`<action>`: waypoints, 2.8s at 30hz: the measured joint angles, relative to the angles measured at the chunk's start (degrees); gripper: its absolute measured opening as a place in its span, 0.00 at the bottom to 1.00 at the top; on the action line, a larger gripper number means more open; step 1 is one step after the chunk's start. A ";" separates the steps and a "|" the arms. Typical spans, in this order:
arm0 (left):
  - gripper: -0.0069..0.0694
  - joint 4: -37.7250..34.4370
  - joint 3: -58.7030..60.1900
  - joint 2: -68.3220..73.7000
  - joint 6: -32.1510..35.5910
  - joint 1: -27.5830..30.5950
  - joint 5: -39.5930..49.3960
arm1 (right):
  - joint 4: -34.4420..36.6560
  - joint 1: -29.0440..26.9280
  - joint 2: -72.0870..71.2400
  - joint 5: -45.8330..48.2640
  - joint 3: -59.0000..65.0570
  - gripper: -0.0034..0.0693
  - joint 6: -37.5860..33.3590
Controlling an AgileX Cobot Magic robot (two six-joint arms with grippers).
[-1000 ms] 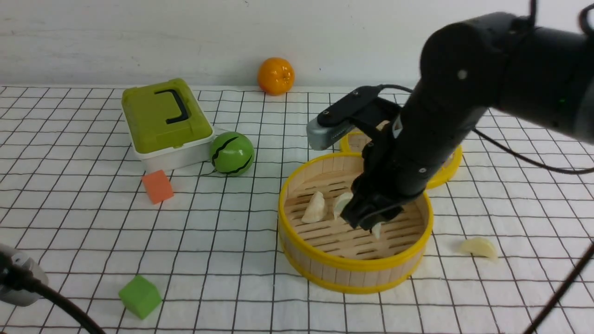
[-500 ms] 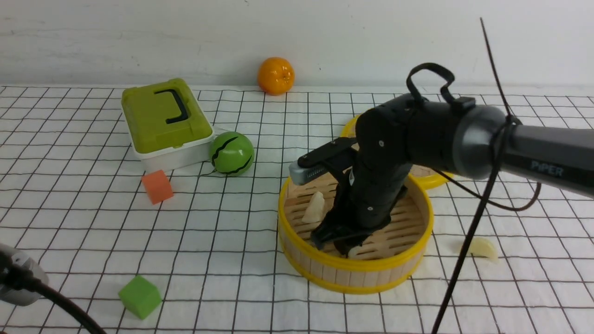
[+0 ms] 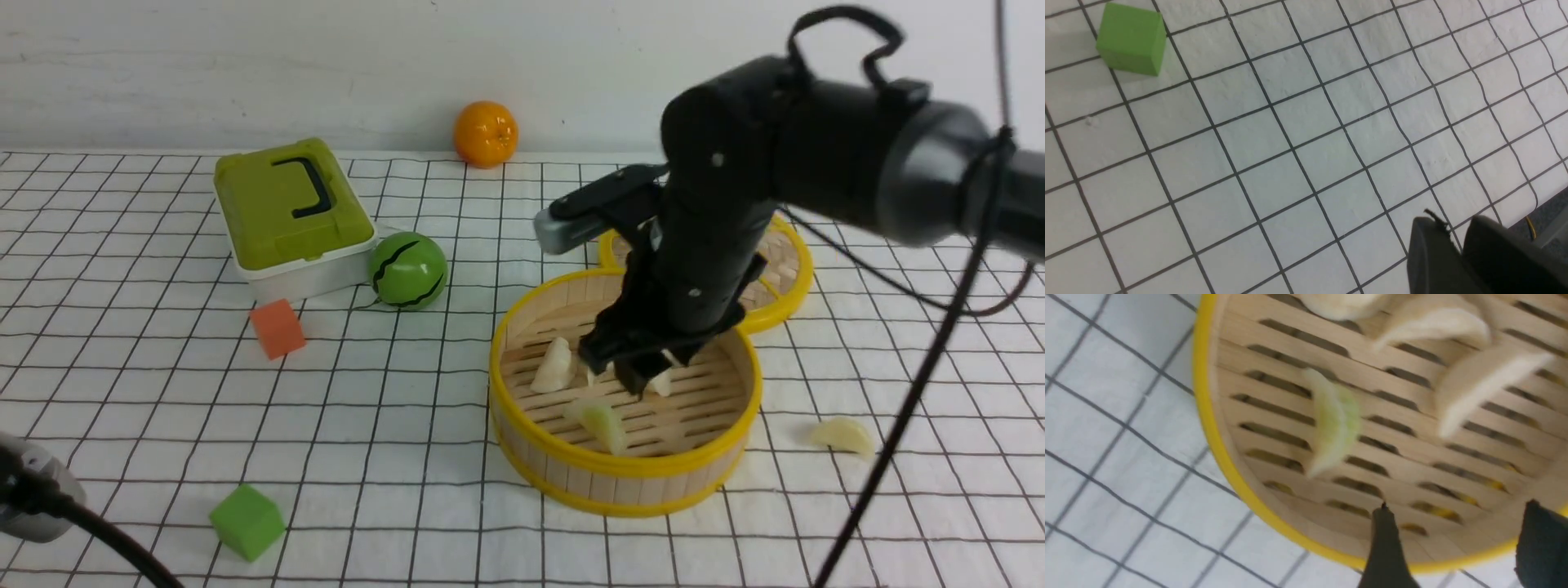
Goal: Put the dumplings into the steamer on the table with the white tablecloth.
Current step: 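Place the dumpling in the bamboo steamer basket with the right gripper, then reach for and grasp a dumpling lying on the table beside the steamer, then place the dumpling in the bamboo steamer basket with the right gripper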
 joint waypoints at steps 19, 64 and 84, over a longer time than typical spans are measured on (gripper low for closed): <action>0.27 0.39 0.00 0.00 0.19 0.00 0.08 | 6.77 -22.57 -2.12 -4.38 14.35 0.62 -31.77; 0.31 5.01 0.06 0.00 0.25 0.00 -2.17 | 12.05 -7.11 -0.47 3.30 -1.10 0.38 -25.85; 0.33 5.89 0.06 0.00 0.40 0.00 -2.12 | 12.74 -5.62 11.87 -5.81 -1.14 0.49 -12.83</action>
